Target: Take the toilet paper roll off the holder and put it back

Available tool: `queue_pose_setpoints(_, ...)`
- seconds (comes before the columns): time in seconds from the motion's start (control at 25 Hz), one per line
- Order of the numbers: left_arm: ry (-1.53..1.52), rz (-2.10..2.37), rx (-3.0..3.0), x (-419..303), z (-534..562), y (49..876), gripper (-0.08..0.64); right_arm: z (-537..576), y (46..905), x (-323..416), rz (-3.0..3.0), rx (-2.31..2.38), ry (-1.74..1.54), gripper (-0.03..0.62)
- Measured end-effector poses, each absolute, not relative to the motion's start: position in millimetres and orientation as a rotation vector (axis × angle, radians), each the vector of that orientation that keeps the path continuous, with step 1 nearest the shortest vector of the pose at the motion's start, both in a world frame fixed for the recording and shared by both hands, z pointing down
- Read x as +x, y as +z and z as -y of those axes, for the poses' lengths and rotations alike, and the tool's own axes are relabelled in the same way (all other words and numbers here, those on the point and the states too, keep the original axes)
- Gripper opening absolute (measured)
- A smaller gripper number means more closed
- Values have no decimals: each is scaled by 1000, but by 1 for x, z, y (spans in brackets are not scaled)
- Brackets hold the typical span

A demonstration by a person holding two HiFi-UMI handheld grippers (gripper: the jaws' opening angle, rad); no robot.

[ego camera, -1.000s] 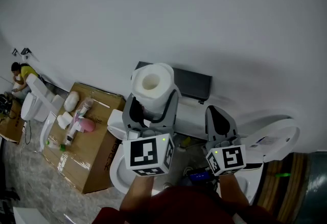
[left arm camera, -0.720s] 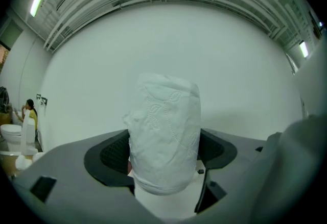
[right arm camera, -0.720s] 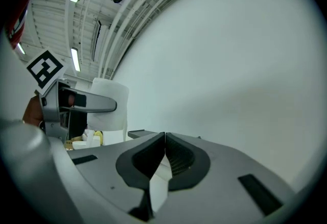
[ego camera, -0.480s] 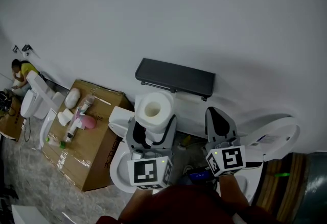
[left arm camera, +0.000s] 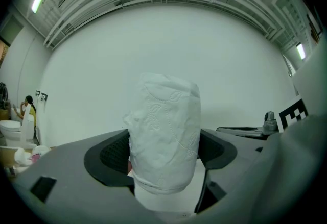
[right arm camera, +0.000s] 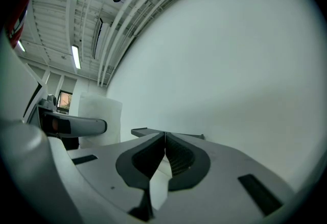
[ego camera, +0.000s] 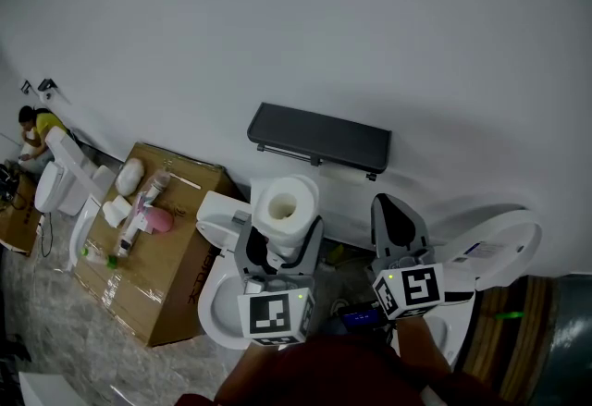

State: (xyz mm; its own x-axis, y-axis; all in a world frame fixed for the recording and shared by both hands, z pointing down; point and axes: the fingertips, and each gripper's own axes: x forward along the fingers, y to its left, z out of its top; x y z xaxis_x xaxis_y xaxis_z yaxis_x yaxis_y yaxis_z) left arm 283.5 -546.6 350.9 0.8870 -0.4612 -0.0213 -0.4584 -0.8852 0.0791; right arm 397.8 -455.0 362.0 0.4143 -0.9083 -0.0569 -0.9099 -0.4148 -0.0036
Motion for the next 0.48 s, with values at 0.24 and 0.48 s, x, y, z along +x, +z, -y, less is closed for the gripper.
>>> queue_pose_setpoints(0.24,-62,747,2969,281,548,351,420,457,363,397,-1689,-2613,76,18)
queue_pose_setpoints(0.48,-85,740,2980,281,550,352,420,458,361,396,-1692,-2615,80,18)
